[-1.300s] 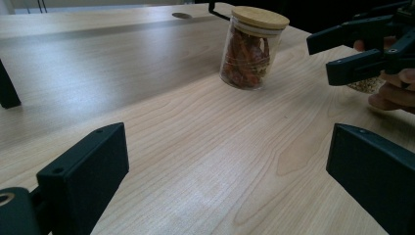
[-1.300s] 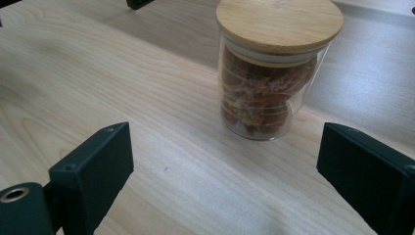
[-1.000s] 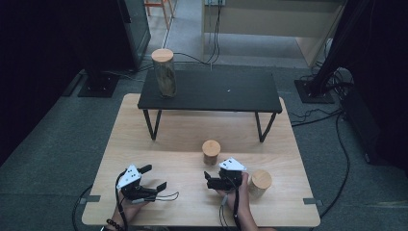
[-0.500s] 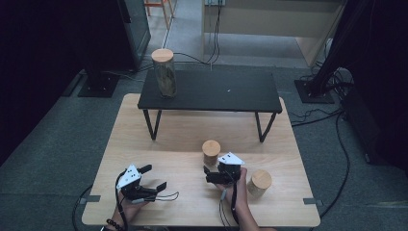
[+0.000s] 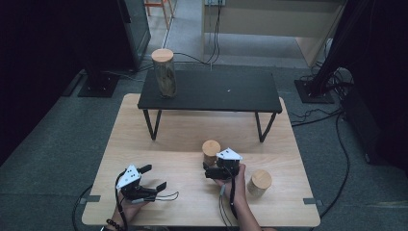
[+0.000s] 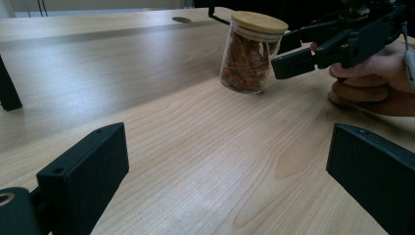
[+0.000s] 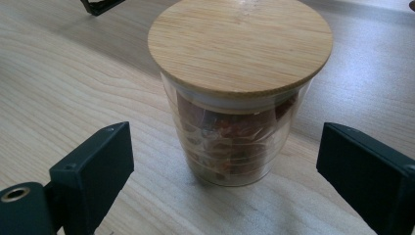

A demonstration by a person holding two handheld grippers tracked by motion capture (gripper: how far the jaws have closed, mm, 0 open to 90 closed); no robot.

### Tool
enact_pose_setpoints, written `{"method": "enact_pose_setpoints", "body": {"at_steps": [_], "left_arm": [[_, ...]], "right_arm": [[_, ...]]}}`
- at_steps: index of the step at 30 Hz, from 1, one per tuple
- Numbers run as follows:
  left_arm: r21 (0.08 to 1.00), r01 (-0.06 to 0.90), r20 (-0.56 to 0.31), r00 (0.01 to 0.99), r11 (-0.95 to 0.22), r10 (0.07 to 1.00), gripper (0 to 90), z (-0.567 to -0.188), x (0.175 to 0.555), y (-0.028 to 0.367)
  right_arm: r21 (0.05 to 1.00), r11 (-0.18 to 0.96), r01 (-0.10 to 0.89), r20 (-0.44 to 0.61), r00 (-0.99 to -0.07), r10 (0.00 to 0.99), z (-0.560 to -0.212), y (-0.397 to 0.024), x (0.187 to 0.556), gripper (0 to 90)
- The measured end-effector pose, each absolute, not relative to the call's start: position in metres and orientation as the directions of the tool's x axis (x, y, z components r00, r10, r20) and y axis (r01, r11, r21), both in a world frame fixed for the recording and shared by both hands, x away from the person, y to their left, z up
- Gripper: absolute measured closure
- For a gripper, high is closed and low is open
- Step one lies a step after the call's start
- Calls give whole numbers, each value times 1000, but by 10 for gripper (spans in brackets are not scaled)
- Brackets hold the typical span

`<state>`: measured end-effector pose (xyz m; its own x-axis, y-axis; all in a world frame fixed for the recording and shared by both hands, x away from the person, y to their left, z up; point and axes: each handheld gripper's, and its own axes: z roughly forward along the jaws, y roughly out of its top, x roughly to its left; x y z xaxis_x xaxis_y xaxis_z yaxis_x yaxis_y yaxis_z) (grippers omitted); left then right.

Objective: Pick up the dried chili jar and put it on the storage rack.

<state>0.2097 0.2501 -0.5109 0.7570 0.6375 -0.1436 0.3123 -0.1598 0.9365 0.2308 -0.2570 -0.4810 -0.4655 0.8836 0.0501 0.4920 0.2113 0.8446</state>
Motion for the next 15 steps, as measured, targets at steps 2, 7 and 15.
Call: {"method": "enact_pose_setpoints", "body": {"at_steps": [2,7,15], "left_arm": [[936,312,-143,758,-161,637,21,-511,210,250],[936,312,-143,758,-162,637,21,-511,210,250],[936,313,-143,756,-161,638,21,-511,210,249]], "right_arm": [[844,209,494,52,-463,885,-481,-257,232,68],[846,205,493,52,-459,887,-482,-256,234,71],[846,208,491,50,-462,885,-482,-254,240,110]]}}
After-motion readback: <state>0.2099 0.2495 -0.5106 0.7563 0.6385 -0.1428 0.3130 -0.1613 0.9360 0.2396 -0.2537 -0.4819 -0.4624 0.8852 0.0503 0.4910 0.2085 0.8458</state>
